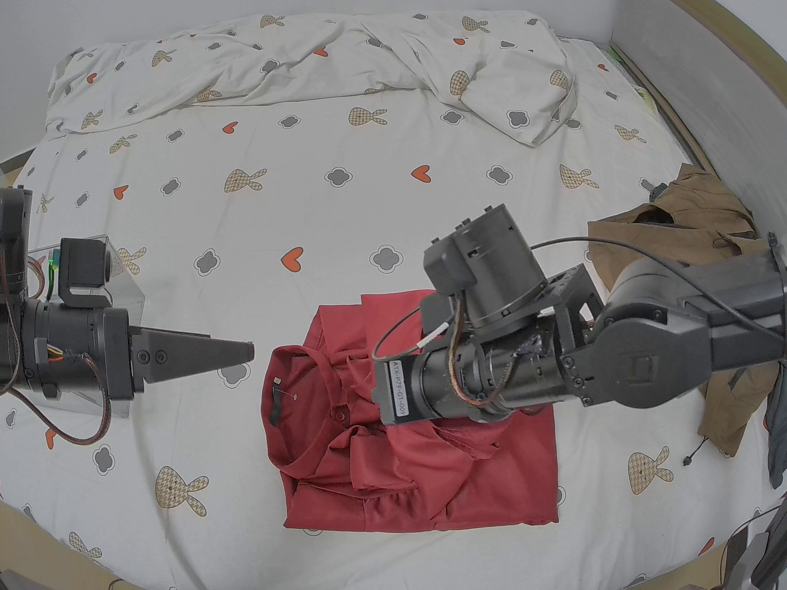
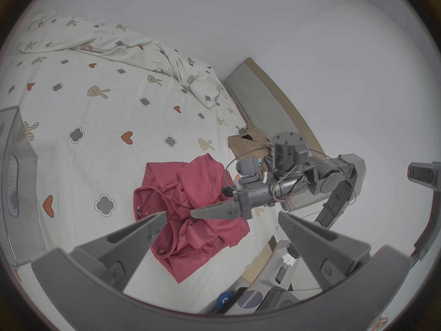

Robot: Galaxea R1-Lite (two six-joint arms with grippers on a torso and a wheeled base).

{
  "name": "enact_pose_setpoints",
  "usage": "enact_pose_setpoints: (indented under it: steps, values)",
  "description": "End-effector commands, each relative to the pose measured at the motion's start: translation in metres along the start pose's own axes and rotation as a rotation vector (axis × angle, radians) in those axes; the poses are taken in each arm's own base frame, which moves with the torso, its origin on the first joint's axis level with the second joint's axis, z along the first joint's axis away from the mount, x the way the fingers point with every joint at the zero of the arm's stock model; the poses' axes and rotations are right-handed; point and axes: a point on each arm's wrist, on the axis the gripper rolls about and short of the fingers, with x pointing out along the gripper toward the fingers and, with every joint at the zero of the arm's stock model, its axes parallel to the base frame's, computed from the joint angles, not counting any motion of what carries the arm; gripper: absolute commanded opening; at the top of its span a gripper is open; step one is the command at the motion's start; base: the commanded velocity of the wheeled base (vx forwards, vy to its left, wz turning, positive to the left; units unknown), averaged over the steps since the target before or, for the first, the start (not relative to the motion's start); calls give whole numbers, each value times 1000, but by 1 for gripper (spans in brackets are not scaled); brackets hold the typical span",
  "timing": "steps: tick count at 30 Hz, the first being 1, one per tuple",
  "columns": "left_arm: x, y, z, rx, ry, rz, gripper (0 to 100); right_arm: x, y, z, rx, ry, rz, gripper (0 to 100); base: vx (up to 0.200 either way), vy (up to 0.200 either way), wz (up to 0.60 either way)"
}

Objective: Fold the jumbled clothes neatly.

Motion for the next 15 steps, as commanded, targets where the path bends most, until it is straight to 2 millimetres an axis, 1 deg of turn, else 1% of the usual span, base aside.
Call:
enact_pose_setpoints:
  steps: [1,2,4,5,10,12,15]
  values:
    - [-1,-1,0,1,-2,-2,100,26,3,3,-1,11,0,100,0,0,0]
    - [-1,-1,0,1,-2,-2,100,26,3,3,-1,11,0,100,0,0,0]
    - [-1,-1,0,1,-1,-2,100,35,9,10,1,-1,13,100,0,0,0]
    - [-1,-1,0,1,-2,0,100,38,10,9,-1,2,14,100,0,0,0]
    - [0,0,0,0,1,-1,100,34,12,11,-2,-12,21,100,0,0,0]
    - [1,1,-1,-2,5,0,100,26,13,14,-3,-27,29,100,0,0,0]
    - [2,1,-1,-4,8,-1,100,3,22,21,-11,-77,66,100,0,0,0]
